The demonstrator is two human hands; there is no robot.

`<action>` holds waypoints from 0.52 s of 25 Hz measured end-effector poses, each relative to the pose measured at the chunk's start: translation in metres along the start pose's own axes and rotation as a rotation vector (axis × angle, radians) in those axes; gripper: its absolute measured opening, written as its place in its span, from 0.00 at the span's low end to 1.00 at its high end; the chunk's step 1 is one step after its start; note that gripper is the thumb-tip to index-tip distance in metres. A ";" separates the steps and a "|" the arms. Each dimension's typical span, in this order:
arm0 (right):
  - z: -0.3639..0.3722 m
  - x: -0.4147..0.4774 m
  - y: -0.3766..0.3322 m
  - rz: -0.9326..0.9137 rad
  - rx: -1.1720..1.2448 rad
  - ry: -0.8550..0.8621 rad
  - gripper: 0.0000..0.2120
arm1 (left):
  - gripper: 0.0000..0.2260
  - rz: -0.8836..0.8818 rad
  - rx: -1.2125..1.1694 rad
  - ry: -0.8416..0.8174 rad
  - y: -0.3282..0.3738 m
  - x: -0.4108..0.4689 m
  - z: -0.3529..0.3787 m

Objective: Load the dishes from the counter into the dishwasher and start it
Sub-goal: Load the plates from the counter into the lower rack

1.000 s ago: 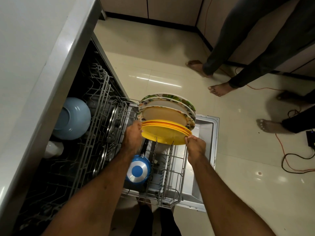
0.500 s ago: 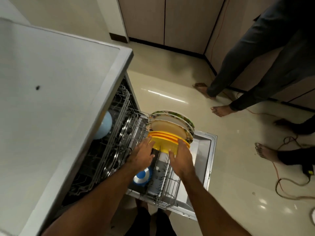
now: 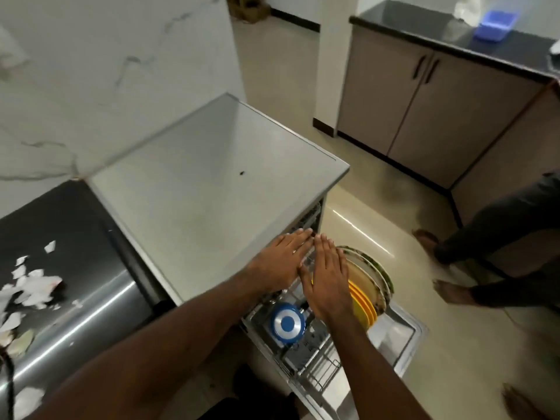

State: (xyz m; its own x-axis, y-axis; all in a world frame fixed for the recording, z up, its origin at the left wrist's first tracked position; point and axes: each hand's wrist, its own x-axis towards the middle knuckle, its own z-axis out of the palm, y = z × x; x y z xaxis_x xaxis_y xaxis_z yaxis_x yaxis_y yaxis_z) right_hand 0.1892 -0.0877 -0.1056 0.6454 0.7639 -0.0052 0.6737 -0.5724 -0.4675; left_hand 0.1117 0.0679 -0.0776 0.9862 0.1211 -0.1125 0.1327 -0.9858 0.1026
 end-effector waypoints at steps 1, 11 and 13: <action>-0.003 0.005 -0.014 -0.043 -0.004 -0.008 0.35 | 0.31 -0.068 -0.022 0.028 -0.009 -0.013 -0.010; 0.050 0.029 -0.221 -0.567 -0.001 -0.220 0.35 | 0.35 -0.728 -0.111 0.168 -0.110 -0.252 -0.051; 0.074 0.010 -0.274 -0.677 0.002 -0.282 0.36 | 0.34 -0.868 -0.143 0.195 -0.117 -0.324 -0.049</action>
State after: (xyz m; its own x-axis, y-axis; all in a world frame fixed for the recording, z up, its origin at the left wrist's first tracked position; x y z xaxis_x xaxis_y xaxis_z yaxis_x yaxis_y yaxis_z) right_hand -0.0157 0.0991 -0.0426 -0.0296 0.9978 0.0586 0.8913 0.0529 -0.4503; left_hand -0.2190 0.1498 -0.0047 0.5310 0.8464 -0.0393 0.8365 -0.5163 0.1833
